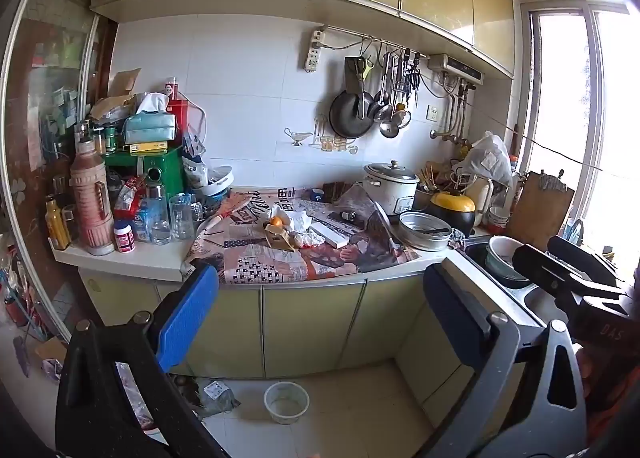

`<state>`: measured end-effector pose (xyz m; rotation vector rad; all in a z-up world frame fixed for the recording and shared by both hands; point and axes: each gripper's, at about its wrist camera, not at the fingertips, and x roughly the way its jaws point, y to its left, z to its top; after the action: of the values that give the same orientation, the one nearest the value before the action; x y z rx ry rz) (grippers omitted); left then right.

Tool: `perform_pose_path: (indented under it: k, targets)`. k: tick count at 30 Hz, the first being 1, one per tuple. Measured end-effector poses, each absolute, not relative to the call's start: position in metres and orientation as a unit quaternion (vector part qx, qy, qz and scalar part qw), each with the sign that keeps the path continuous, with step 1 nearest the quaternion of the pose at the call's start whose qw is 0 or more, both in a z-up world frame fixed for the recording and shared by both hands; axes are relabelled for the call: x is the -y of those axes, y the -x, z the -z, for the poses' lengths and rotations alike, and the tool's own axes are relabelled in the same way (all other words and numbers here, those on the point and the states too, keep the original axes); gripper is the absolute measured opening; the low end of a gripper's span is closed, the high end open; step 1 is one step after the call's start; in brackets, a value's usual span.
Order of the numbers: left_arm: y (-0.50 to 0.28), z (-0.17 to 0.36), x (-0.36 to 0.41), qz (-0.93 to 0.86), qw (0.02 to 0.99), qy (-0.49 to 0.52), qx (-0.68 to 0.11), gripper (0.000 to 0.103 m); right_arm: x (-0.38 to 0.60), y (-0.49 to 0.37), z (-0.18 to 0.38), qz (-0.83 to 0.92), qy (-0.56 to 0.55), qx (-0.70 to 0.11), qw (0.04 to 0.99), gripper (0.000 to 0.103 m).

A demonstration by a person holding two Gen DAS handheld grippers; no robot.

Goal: Collect trash

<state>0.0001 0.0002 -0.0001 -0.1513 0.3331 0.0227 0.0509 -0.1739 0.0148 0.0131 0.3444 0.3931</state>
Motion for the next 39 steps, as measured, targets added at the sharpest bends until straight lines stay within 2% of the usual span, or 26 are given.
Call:
perform_pose_path:
  k: [39]
  targets:
    - [0.014, 0.008, 0.006, 0.007, 0.980, 0.071, -0.185, 0.103, 0.168, -0.034, -0.012, -0.195, -0.017, -0.182, 0.964, 0.103]
